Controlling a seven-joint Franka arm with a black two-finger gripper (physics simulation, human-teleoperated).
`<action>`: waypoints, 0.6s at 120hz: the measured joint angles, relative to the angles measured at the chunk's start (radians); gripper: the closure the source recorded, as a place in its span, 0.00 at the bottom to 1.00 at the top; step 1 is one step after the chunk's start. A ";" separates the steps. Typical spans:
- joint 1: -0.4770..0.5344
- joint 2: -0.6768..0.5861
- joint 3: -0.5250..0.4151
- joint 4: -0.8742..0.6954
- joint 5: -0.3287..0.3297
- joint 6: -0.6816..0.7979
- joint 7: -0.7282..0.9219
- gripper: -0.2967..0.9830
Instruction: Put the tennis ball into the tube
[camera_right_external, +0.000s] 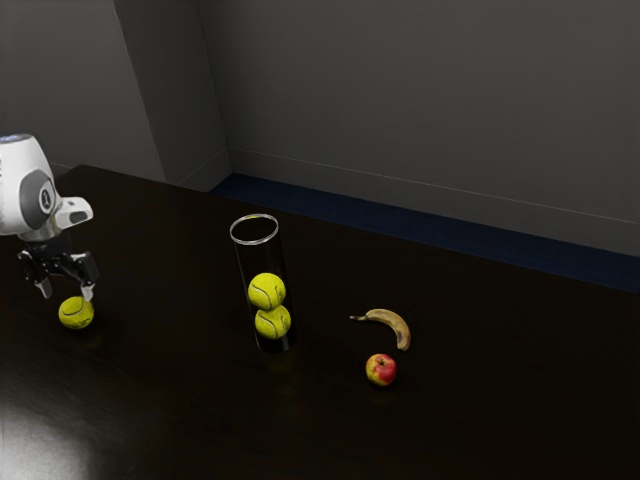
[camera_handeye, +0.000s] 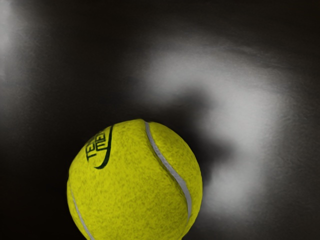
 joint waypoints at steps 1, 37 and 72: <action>0.001 0.003 0.000 0.001 -0.001 0.003 0.002 0.25; 0.006 0.067 0.001 0.000 -0.036 0.070 0.062 0.26; 0.005 0.113 0.000 -0.006 -0.060 0.102 0.099 0.26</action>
